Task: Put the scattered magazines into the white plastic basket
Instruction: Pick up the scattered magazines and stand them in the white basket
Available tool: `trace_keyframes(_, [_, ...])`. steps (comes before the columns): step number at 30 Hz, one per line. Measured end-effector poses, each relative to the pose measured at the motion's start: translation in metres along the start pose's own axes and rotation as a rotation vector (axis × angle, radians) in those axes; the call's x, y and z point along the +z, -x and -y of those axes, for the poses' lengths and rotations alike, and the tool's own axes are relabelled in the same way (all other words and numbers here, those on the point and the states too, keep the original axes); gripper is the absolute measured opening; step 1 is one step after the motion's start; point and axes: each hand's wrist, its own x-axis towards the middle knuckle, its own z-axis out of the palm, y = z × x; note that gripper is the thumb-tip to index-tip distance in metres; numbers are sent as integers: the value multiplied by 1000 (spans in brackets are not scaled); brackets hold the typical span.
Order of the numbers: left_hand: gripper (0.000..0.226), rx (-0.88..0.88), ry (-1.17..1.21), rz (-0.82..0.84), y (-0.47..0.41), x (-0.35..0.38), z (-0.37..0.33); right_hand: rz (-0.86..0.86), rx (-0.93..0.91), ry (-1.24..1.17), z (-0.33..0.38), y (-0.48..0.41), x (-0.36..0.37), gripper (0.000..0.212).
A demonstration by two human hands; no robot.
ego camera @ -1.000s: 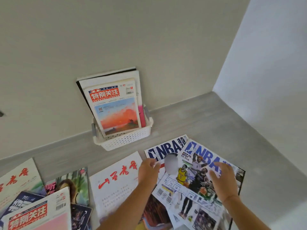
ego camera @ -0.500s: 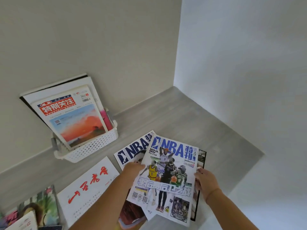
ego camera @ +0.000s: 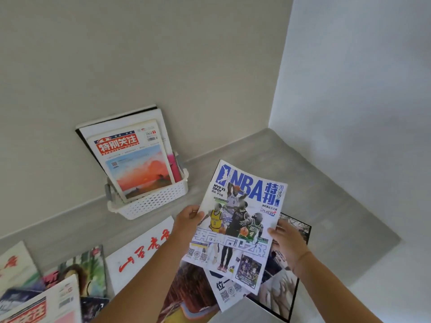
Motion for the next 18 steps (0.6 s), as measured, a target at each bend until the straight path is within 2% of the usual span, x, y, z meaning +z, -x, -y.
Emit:
trace_keyframes(4, [5, 0, 69, -93, -3, -37, -21, 61, -104, 134, 42, -14, 30, 26])
trace_keyframes(9, [6, 88, 187, -158, -11, -93, -51, 183, -279, 143, 111, -35, 73, 26])
trace_keyframes(18, [12, 236, 134, -525, -41, -191, -96, 282, -608, 195, 217, -67, 192, 24])
